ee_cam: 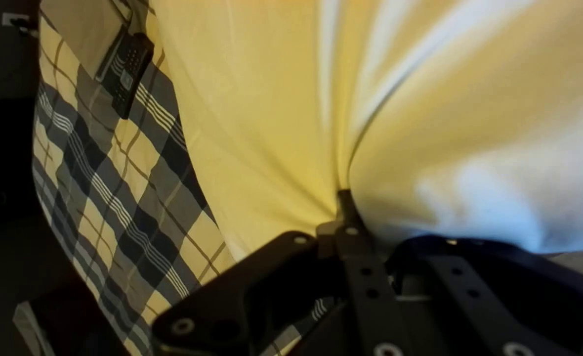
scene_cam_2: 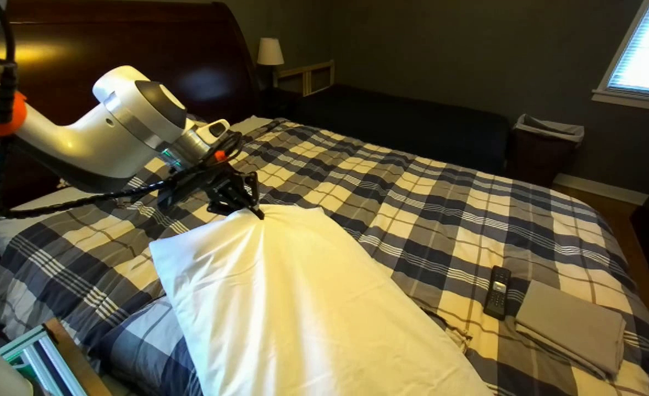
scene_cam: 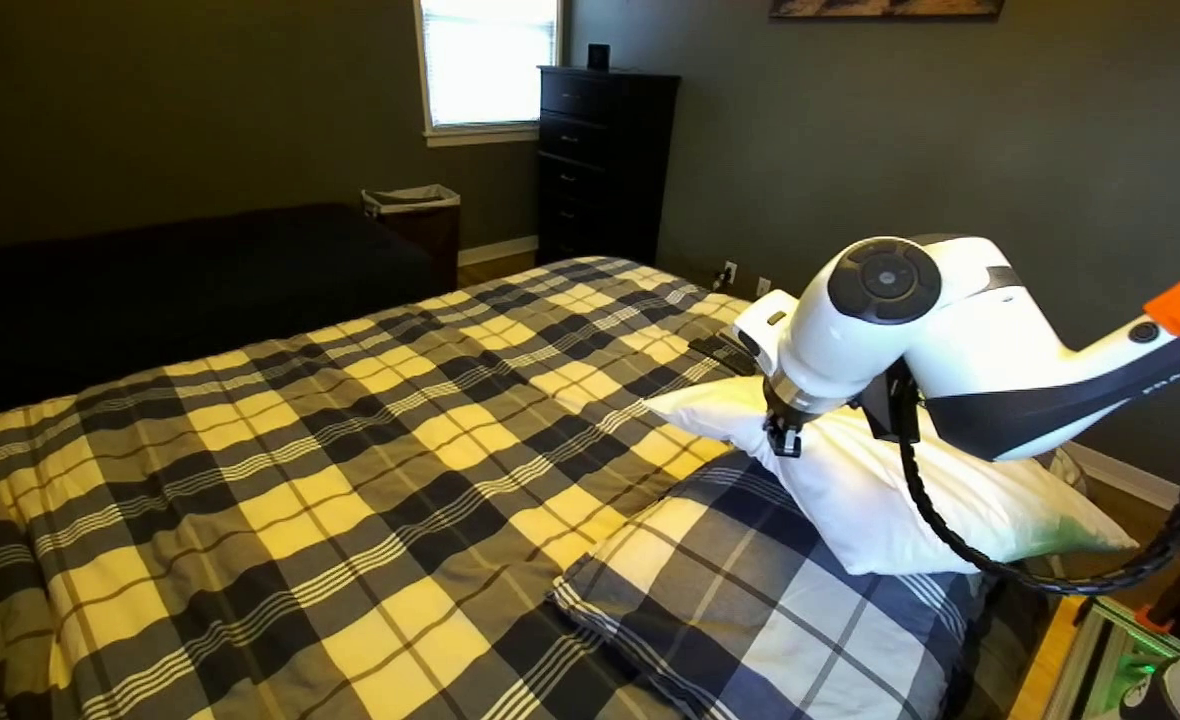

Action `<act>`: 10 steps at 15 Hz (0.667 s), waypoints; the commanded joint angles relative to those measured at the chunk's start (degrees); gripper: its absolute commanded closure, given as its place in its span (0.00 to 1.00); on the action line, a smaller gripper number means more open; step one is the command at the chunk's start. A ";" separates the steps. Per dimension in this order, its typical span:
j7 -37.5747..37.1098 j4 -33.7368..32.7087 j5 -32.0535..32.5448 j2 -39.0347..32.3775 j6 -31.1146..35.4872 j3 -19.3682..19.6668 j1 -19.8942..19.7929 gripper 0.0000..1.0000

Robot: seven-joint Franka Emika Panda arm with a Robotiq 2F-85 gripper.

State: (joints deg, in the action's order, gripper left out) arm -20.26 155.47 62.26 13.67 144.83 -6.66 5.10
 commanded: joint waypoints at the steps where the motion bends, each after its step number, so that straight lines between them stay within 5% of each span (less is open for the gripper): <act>1: 5.18 5.35 1.66 9.27 2.25 -1.02 2.04 0.97; 10: 19.31 2.60 -3.62 9.36 8.10 -0.92 7.66 0.97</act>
State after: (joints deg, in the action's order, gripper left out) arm -7.43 158.07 62.26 21.70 148.46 -7.91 9.71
